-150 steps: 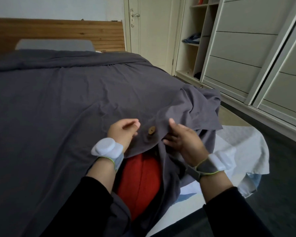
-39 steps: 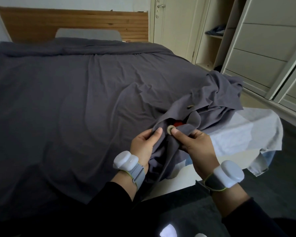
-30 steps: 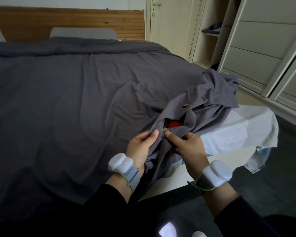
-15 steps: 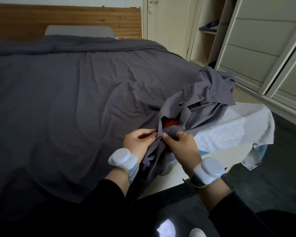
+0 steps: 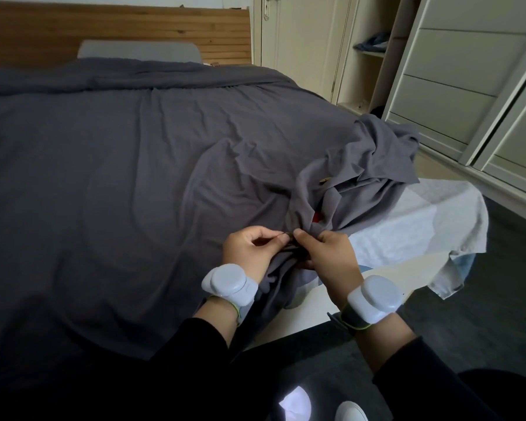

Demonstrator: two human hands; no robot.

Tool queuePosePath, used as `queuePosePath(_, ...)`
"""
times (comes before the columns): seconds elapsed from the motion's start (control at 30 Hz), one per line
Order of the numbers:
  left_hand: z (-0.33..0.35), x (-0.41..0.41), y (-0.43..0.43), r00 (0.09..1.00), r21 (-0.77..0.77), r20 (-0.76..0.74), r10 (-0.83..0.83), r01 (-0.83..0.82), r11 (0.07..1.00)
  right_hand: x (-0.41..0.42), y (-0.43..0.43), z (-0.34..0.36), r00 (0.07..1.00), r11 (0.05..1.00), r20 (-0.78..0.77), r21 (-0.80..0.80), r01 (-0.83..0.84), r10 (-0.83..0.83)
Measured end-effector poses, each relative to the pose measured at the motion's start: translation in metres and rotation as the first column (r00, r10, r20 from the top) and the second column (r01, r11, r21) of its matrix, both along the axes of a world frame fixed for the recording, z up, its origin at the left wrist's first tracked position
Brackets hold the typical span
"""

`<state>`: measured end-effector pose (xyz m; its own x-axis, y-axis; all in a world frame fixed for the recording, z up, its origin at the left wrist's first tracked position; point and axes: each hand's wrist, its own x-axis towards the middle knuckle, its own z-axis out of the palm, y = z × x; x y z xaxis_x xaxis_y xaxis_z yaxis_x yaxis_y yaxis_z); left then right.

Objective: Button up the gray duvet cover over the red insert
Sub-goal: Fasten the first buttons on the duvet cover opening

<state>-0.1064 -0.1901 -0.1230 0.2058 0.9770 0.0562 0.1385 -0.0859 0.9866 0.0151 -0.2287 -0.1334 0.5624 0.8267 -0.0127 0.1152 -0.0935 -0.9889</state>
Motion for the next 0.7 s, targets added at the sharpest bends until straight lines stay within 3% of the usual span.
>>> queuePosePath(0.1, 0.002, 0.001, 0.003, 0.989, -0.214, 0.145, 0.027, 0.005, 0.977, 0.002, -0.002, -0.007, 0.999, 1.000, -0.014, 0.004, -0.031, 0.031)
queuePosePath(0.23, 0.005, 0.002, 0.005, 0.895, -0.567, 0.437, 0.095, 0.192, 0.801, 0.002, -0.005, -0.008, 0.997, 0.998, -0.045, -0.010, -0.059, 0.059)
queuePosePath(0.3, 0.008, 0.002, 0.003, 0.851, -0.644, 0.504, 0.146, 0.257, 0.721, 0.005, -0.006, -0.009, 0.998, 0.998, -0.040, -0.007, -0.058, 0.057)
queuePosePath(0.33, 0.010, 0.002, 0.003, 0.852, -0.633, 0.504, 0.141, 0.254, 0.732, 0.006, -0.006, -0.009, 0.997, 0.998, -0.058, -0.007, -0.059, 0.059)
queuePosePath(0.4, 0.013, 0.002, 0.001, 0.924, -0.495, 0.379, 0.052, 0.155, 0.855, 0.004, -0.008, -0.005, 0.973, 0.996, -0.215, 0.019, -0.083, 0.085)
queuePosePath(0.47, 0.017, -0.001, -0.007, 0.994, -0.271, 0.103, -0.029, 0.056, 0.961, 0.006, -0.008, 0.001, 0.899, 0.989, -0.416, 0.109, -0.100, 0.136)
queuePosePath(0.53, 0.018, -0.013, -0.018, 0.980, -0.061, -0.189, -0.065, 0.055, 0.997, 0.013, -0.008, 0.013, 0.840, 0.978, -0.517, 0.198, -0.071, 0.166)
queuePosePath(0.63, 0.011, -0.035, -0.029, 0.790, 0.143, -0.591, -0.165, 0.304, 0.942, 0.030, -0.002, 0.033, 0.786, 0.966, -0.602, 0.258, 0.021, 0.143)
queuePosePath(0.7, 0.001, -0.049, -0.029, 0.629, 0.237, -0.773, -0.079, 0.403, 0.884, 0.037, 0.002, 0.043, 0.754, 0.961, -0.644, 0.269, 0.068, 0.127)
